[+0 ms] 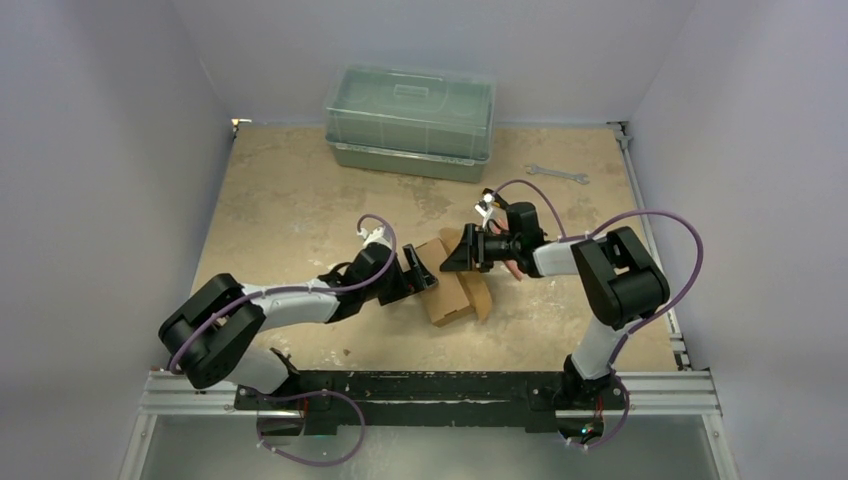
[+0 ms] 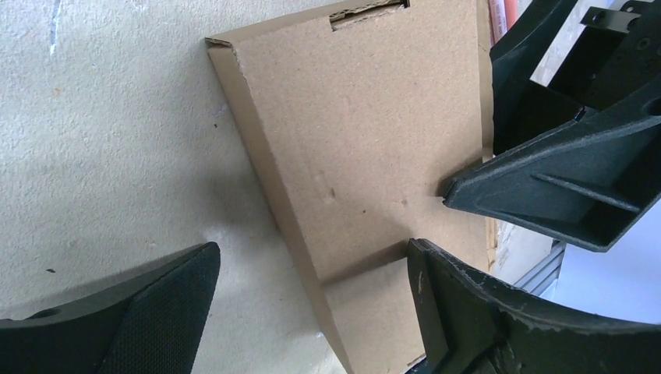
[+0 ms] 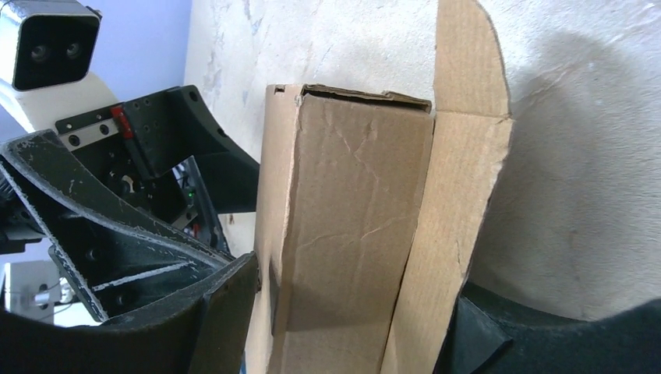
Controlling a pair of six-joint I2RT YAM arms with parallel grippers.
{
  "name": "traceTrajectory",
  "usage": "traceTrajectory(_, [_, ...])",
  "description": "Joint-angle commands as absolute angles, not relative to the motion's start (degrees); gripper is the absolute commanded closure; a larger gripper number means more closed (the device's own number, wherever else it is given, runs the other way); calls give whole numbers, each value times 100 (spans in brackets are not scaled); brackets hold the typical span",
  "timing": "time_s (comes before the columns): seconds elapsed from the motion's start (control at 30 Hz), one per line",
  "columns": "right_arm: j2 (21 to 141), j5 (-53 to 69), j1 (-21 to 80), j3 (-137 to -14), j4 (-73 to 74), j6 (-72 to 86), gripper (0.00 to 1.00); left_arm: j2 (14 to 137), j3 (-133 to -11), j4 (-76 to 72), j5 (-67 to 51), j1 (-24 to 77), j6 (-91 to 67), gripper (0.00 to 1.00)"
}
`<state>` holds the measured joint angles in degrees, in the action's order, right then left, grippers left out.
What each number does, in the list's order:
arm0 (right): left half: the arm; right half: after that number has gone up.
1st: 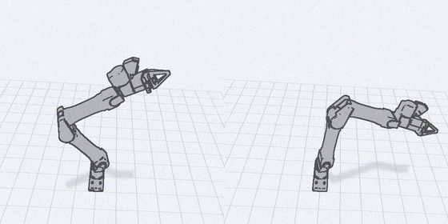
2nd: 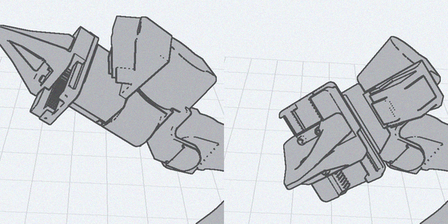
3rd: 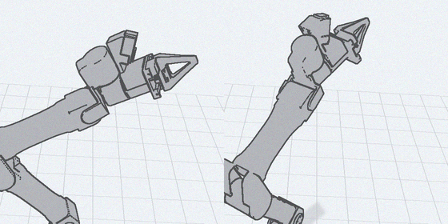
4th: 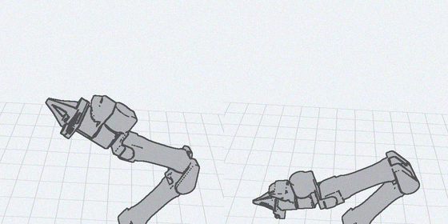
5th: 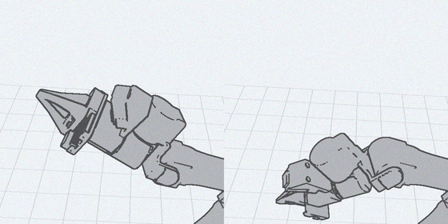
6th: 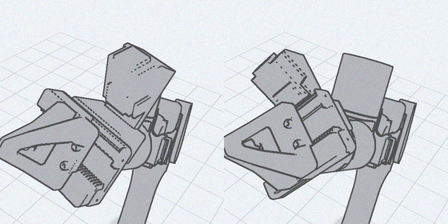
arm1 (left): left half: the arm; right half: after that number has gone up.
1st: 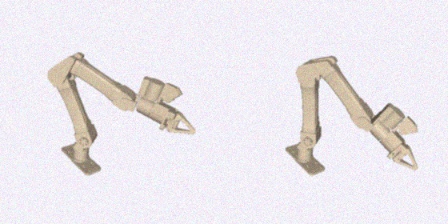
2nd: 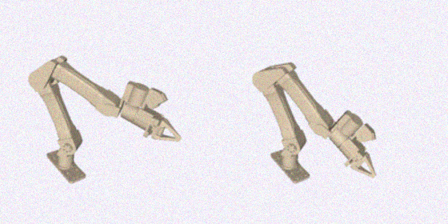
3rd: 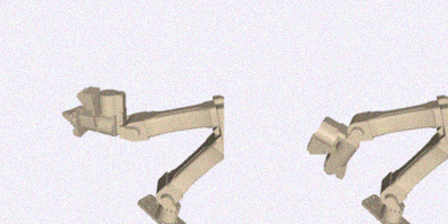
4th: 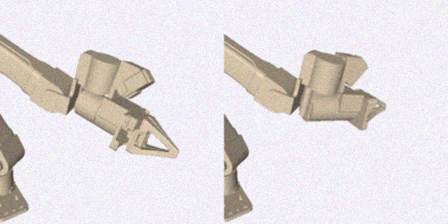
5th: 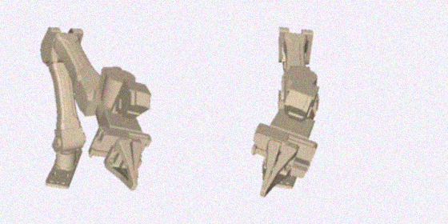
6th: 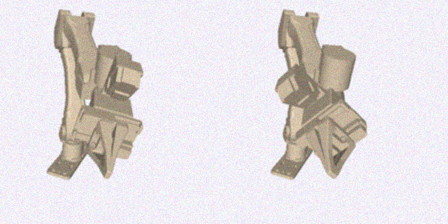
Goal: Fold the paper box
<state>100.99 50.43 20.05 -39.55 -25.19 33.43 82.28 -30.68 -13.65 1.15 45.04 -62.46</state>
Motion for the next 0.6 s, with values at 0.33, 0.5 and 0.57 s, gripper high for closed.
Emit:
traceTrajectory(0.33, [9386,3711,1755,-4522,-1127,1721,19,8578,-3483,-907,169,4518,-6176,12])
traceTrajectory(0.5, [8757,3438,1749,-4598,-858,977,25,8606,-3545,-784,180,4514,-6100,12])
traceTrajectory(0.57, [8489,3478,1749,-4623,-726,592,33,8598,-3580,-728,208,4517,-6047,12])
